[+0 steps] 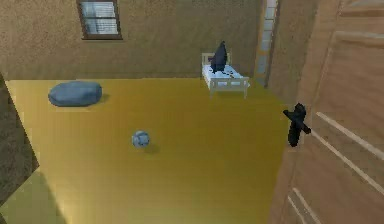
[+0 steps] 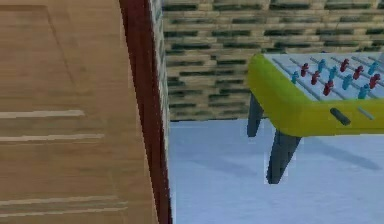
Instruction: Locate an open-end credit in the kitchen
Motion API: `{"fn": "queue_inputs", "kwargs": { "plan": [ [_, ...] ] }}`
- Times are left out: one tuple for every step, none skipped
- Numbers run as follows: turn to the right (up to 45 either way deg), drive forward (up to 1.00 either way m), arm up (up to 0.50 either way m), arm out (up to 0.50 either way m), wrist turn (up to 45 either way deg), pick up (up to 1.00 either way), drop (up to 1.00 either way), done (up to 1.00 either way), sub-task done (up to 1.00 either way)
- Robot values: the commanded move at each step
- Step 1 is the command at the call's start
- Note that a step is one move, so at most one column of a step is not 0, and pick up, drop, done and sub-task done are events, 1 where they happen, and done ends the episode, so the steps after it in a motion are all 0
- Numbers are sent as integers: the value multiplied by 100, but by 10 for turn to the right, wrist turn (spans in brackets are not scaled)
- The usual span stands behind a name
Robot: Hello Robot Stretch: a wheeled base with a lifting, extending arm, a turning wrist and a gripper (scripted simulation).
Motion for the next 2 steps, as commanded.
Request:
{"fn": "queue_inputs", "kwargs": {
  "plan": [
    [-360, 0, 0, 0, 0, 0, 0, 0, 0],
    [0, 50, 0, 0, 0, 0, 0, 0, 0]
  ]
}}
